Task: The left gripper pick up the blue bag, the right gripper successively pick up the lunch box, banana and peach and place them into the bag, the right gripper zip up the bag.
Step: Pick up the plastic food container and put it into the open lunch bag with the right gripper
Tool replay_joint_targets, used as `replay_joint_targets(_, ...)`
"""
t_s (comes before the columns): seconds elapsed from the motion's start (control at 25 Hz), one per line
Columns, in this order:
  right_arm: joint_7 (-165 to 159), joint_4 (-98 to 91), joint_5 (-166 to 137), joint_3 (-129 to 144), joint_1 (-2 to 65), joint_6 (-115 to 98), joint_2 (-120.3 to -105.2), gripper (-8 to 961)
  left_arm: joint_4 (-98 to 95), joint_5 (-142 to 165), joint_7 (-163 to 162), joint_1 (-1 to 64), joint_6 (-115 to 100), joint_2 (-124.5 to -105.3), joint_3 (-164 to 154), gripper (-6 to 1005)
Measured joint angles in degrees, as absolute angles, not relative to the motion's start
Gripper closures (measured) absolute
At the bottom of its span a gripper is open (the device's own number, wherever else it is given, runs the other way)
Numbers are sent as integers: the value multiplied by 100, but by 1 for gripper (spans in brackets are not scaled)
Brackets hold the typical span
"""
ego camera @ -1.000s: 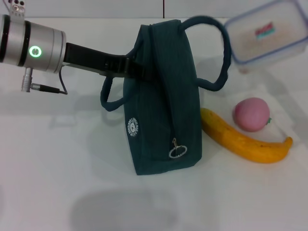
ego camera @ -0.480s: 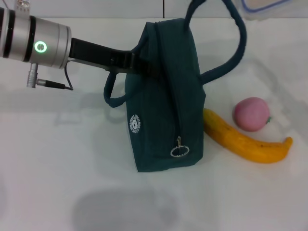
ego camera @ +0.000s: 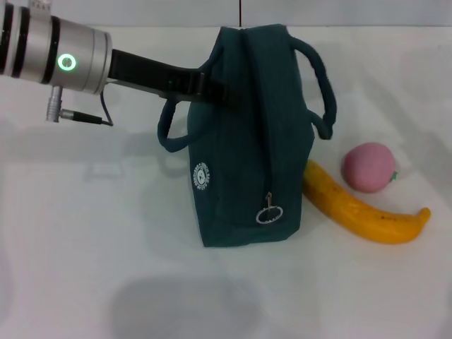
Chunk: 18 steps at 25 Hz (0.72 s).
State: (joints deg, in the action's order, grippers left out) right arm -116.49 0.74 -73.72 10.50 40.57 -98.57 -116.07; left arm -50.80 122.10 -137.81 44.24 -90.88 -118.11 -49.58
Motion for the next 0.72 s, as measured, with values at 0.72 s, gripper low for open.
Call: replay_joint_targets(0.72, -10657, 510, -7900, 2079, 4629, -8188, -11619, 773, -5039, 12212, -13704, 4635, -8872, -11812, -4957, 951)
